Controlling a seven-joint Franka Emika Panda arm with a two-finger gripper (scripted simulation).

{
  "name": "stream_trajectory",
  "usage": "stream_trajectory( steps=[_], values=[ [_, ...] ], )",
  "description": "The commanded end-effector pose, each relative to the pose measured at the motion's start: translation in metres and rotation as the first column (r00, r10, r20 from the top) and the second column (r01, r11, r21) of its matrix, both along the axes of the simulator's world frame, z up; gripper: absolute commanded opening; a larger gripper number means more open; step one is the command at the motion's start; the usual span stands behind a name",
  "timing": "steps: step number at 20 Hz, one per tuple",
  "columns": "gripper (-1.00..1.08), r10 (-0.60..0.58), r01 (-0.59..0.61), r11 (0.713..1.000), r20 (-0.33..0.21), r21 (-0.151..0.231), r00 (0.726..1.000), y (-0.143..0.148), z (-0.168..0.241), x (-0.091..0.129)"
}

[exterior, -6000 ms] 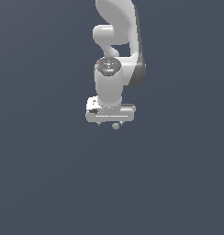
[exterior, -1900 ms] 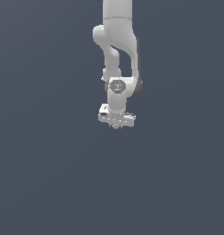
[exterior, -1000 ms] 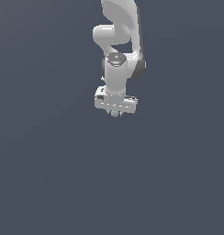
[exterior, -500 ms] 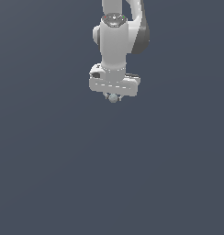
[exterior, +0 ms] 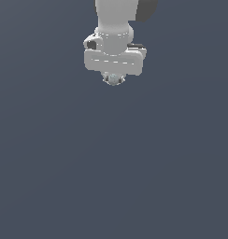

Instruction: Pick up the object and move it to a goal position.

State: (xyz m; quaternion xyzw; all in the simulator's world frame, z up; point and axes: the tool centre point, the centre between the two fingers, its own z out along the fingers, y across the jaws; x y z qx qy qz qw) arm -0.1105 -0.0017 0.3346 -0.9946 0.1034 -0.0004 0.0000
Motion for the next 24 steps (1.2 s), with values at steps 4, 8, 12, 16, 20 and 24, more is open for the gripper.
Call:
stream_trajectory(
  steps=[4, 8, 12, 16, 20, 24],
  values=[
    [-1.0, 0.0, 0.0, 1.0, -0.001, 0.0, 1.0, -0.004, 0.055, -0.001],
    [-1.0, 0.0, 0.0, 1.0, -0.001, 0.0, 1.0, -0.007, 0.088, -0.001],
    [-1.0, 0.0, 0.0, 1.0, -0.001, 0.0, 1.0, -0.008, 0.113, 0.0],
    [-1.0, 0.001, -0.001, 1.0, -0.001, 0.0, 1.0, -0.01, 0.131, 0.001],
    [-1.0, 0.001, -0.001, 1.0, -0.001, 0.0, 1.0, -0.01, 0.141, 0.002],
    [-1.0, 0.001, -0.001, 1.0, -0.001, 0.0, 1.0, -0.011, 0.143, 0.003]
  ],
)
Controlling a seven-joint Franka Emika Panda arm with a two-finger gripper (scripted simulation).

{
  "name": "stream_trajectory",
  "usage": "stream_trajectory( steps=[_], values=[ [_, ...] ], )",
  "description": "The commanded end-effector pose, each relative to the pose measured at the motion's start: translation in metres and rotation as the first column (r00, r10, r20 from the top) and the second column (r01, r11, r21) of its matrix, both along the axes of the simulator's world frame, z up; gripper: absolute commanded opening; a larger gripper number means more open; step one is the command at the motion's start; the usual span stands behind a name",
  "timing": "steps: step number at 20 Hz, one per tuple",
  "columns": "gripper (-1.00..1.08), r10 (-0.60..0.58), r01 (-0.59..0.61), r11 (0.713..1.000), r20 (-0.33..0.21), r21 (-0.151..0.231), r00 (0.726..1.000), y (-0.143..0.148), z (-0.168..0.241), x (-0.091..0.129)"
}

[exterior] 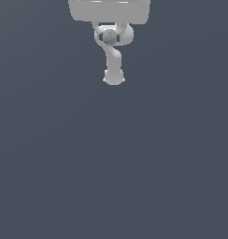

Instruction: Pick up the object and move it to a goal position.

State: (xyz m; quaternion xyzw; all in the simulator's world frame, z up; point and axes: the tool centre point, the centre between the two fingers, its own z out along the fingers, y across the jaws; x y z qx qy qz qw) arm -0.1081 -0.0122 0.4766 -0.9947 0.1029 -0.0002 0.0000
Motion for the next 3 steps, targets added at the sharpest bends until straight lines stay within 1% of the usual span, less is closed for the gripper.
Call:
stream_trajectory(
  steps=[1, 3],
  values=[
    [-1.0, 0.0, 0.0, 1.0, 0.0, 0.0, 1.0, 0.0, 0.0003, 0.0004],
    [-1.0, 0.0, 0.0, 1.0, 0.0, 0.0, 1.0, 0.0001, -0.0006, 0.0005]
  ],
)
